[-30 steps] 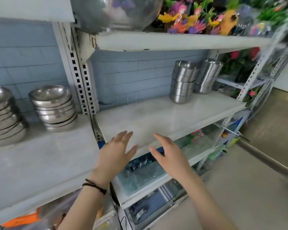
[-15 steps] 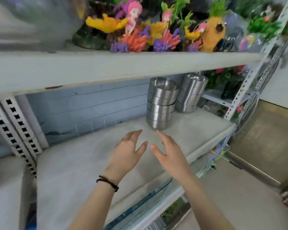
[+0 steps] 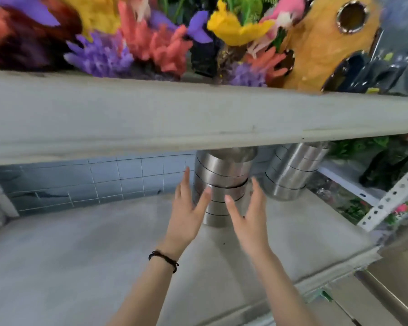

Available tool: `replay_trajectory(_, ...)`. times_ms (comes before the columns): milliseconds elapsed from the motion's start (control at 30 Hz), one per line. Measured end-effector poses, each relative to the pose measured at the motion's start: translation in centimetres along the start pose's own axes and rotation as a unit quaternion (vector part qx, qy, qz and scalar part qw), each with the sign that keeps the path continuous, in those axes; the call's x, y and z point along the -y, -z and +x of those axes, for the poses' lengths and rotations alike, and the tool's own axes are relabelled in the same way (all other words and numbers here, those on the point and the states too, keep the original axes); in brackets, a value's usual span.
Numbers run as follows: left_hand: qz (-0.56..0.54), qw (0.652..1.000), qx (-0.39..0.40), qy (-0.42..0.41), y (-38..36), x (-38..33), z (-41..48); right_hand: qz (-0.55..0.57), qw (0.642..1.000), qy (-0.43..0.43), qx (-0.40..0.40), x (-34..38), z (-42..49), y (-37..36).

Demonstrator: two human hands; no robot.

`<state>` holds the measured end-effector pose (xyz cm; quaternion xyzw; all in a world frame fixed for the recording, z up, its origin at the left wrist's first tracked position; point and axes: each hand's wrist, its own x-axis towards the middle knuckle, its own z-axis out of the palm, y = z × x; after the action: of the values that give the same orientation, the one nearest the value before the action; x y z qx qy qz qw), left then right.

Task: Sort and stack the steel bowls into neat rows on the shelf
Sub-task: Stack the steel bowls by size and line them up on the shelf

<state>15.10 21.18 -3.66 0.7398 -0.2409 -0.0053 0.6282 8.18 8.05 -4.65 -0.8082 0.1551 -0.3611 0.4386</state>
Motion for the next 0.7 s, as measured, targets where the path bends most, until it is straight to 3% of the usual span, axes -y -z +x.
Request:
replay_trajectory(167,-0.073,0.995,-0.062,0.028,-3.4,0.5,1.5,0.087,0.995,-0.007,0.050,-2.6,2.4,-0.1)
replay_trajectory(367,-0.109,0.991,-0.073,0.015,-4.6,0.7,2.0,0.242,0.960,-0.006,0.142,-3.2,4.0,-0.6)
replay_trajectory(700,-0.125,0.989,-0.080,0.011,-4.0,-0.1,1.0,0.293,0.938,0.016,0.185,-2.8,4.1,-0.9)
